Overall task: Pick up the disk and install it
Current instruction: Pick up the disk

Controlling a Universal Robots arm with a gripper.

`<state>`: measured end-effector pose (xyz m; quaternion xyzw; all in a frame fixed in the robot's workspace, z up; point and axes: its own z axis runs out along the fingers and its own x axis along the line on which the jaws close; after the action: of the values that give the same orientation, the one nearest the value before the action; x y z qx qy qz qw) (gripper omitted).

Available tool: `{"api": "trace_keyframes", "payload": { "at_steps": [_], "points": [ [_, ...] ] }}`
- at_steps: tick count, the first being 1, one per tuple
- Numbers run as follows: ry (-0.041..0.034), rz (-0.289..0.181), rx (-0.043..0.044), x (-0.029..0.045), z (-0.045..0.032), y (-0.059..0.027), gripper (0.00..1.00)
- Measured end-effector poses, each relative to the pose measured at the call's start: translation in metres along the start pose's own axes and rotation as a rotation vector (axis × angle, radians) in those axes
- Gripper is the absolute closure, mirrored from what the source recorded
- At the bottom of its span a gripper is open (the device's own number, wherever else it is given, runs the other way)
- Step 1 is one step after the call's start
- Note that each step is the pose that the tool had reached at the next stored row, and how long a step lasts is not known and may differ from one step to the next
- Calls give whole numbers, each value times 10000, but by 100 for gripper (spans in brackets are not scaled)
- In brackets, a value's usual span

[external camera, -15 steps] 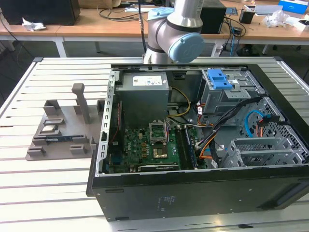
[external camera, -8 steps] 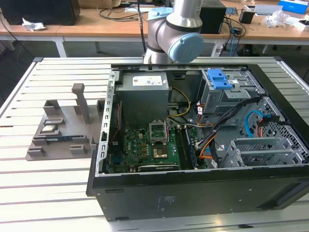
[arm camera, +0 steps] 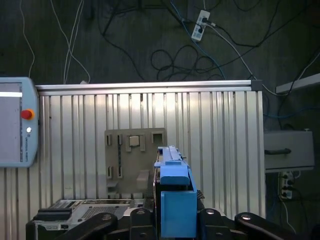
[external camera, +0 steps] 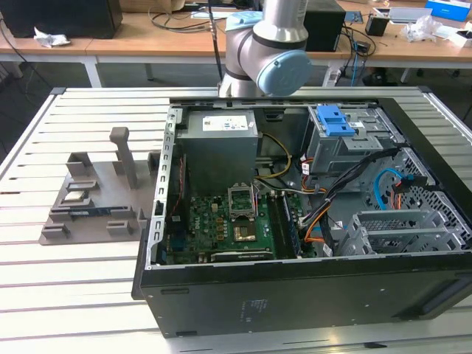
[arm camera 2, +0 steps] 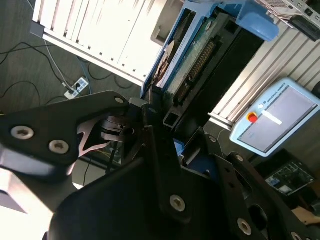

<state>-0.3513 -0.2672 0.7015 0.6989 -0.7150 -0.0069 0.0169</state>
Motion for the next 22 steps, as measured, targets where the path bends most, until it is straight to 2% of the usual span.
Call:
{"api": "trace_keyframes", "payload": {
  "at_steps": [12, 17, 22],
  "points": [
    [0, 0, 0, -8, -337, 11, 64],
    [1, 0, -1, -13, -512, 17, 64],
    [0, 1, -1, -17, -647, 21, 64]
  ]
}}
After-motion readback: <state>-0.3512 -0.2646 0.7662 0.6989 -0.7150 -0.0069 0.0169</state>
